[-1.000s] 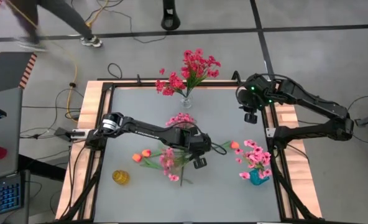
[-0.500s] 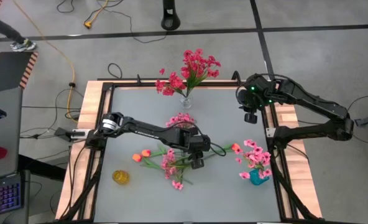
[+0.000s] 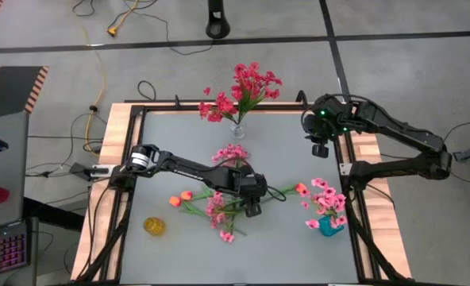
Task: Sort flowers into vase by color
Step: Put the right orange tulip flower into the yellow vase
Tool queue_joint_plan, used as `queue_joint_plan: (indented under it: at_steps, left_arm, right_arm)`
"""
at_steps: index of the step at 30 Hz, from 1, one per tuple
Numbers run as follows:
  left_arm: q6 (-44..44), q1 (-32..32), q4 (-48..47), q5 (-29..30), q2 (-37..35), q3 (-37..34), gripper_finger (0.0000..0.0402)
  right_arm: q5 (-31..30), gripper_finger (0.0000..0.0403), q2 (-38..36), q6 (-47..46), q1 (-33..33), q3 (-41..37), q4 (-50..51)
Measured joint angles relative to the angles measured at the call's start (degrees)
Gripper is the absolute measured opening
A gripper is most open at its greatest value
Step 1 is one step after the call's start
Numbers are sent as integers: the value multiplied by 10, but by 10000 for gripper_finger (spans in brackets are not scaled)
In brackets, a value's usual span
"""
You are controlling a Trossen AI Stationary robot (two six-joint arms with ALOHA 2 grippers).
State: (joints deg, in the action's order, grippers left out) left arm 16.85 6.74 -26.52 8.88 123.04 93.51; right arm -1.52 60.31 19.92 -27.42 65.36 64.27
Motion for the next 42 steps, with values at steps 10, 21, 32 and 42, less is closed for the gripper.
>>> queue_joint_plan:
  at_steps: [10,21,32,42]
  left_arm:
    - [-13,0,99,3,46,2,116]
    - [-11,-8,144,37,57,3,116]
    - [0,-11,164,14,87,3,116]
    - [15,-11,174,21,94,4,116]
  right_arm:
    - [-1,118,0,0,0,0,0]
    - [-1,118,0,0,0,0,0]
    - [-1,118,0,-4,0,0,0]
    - [0,118,0,-5,0,0,0]
